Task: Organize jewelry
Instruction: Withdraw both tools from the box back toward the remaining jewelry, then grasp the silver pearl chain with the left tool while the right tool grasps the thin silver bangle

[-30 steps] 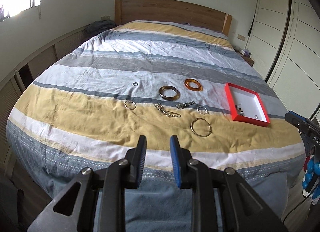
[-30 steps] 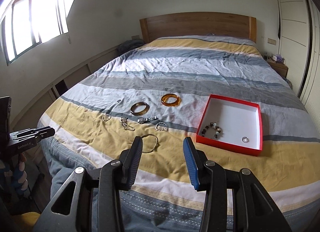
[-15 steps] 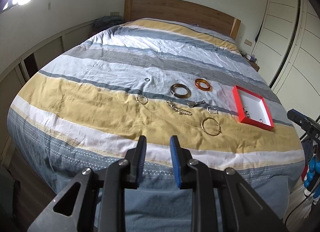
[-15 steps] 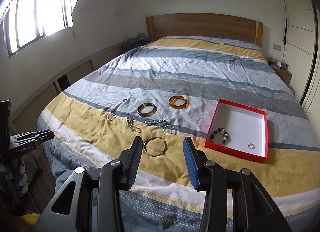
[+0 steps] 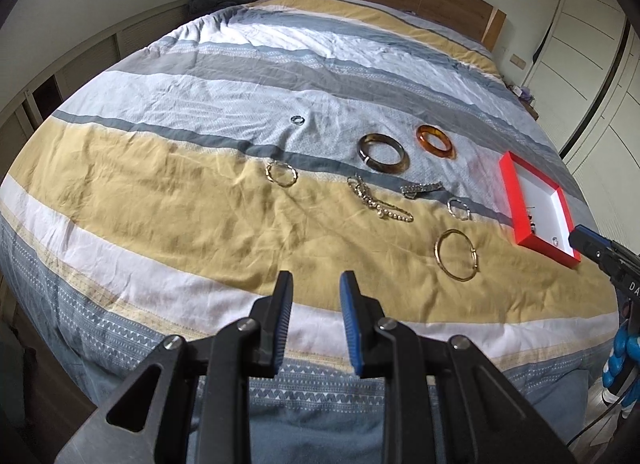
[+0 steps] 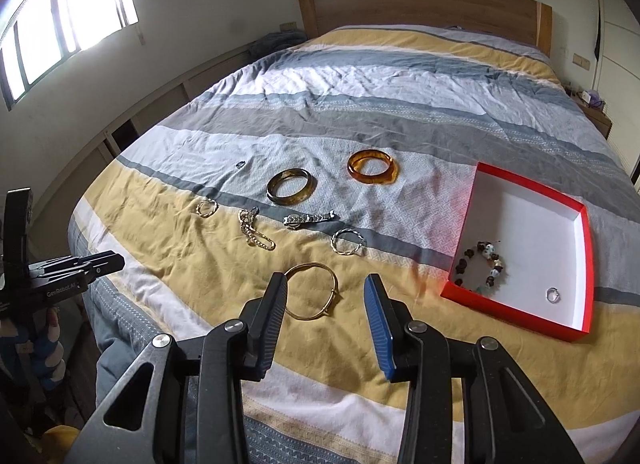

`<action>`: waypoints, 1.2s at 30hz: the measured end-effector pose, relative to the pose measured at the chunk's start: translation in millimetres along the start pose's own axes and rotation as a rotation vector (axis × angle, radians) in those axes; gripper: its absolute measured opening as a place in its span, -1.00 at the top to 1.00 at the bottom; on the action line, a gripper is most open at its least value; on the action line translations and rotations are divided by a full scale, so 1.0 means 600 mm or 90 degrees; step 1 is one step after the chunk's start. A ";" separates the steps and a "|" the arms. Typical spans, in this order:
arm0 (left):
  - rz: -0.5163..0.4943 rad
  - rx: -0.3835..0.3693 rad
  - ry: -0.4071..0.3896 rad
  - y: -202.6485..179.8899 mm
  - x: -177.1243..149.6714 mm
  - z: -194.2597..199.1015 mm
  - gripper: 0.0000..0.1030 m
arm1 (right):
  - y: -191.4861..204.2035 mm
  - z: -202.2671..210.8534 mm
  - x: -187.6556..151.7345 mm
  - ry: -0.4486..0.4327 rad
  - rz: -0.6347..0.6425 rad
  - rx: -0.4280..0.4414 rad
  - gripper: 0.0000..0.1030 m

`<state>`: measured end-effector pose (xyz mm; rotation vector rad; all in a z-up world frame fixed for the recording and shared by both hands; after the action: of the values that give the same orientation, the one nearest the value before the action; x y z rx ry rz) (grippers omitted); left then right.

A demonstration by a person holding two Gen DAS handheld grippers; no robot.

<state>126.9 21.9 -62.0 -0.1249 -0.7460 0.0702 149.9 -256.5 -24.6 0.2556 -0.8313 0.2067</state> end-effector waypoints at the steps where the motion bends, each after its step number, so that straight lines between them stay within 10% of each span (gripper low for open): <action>1: 0.000 0.000 0.006 -0.002 0.002 -0.012 0.55 | -0.001 -0.012 0.000 0.007 -0.001 0.003 0.24; 32: 0.047 -0.098 0.135 -0.134 0.043 -0.300 0.55 | -0.035 -0.234 -0.080 0.156 -0.052 0.092 0.35; 36: 0.065 -0.098 0.146 -0.146 0.034 -0.314 0.30 | -0.033 -0.243 -0.087 0.159 -0.057 0.101 0.35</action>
<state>271.8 -79.1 -173.4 -0.3123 -0.5152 0.0938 223.1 -235.5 -160.8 0.4069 -0.5548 0.2163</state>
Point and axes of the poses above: each gripper's, at about its wrist camera, not at the fingertips, and z roughly against the way its jaws point, y to its left, x to its top, the point moved 8 cm from there along -z, roughly the way its jaws point, and after that the axes turned 9 degrees about -y, right-handed, at the moved point
